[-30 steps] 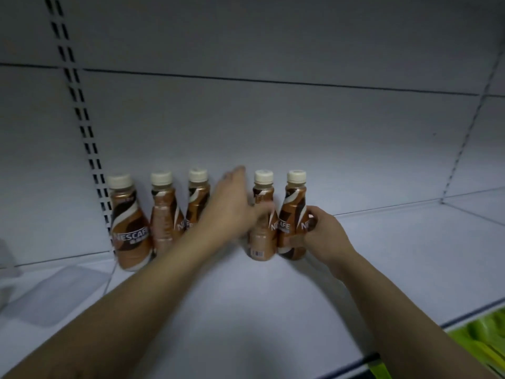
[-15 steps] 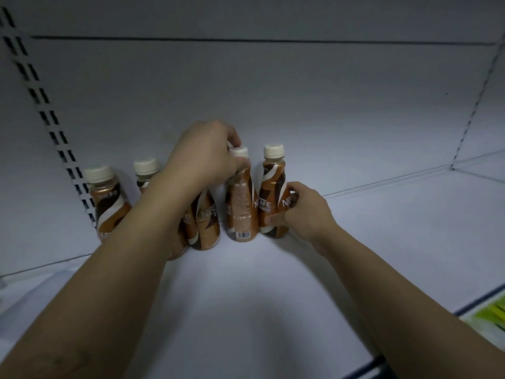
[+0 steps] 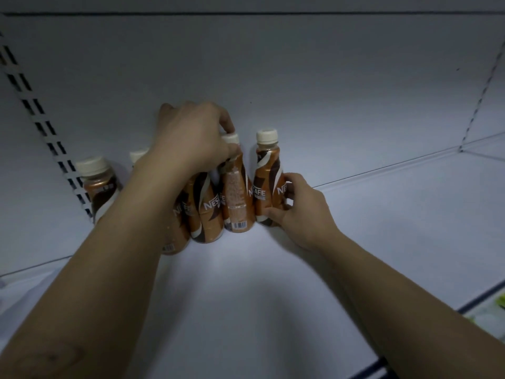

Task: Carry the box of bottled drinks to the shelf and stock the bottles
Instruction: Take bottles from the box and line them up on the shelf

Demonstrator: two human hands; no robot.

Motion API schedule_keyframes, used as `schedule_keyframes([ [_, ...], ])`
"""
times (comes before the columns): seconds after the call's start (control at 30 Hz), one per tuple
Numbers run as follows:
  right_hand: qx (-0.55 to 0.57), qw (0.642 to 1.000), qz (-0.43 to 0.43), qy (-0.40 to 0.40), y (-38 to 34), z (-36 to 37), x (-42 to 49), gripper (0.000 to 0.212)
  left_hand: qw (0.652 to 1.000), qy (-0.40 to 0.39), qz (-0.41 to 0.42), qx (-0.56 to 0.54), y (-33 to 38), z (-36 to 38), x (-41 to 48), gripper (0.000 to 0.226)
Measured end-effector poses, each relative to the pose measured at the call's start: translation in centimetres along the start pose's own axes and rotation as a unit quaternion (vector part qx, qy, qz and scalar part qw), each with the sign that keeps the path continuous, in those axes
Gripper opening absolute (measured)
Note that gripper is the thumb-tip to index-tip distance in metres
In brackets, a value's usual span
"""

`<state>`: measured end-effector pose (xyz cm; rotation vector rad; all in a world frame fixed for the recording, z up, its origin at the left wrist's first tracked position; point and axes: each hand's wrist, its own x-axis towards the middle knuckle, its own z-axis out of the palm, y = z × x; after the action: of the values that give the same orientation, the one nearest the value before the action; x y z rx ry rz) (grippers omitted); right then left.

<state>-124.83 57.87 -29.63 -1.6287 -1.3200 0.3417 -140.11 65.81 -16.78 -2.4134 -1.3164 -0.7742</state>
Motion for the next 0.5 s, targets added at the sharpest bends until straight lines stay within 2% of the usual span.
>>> schedule_keyframes([
  [0.13, -0.018, 0.999, -0.03, -0.029, 0.3, -0.1, -0.1, 0.05, 1.0, -0.002, -0.001, -0.007, 0.0, 0.2, 0.1, 0.03],
  [0.37, -0.142, 0.988, -0.021, -0.052, 0.2, -0.6, 0.6, 0.069, 1.0, 0.001, 0.022, 0.004, 1.0, 0.0, -0.6, 0.043],
  [0.5, -0.141, 0.988, 0.02, -0.058, -0.6, 0.0, 0.9, 0.073, 0.999, -0.001, 0.025, -0.026, 1.5, 0.0, -1.2, 0.049],
])
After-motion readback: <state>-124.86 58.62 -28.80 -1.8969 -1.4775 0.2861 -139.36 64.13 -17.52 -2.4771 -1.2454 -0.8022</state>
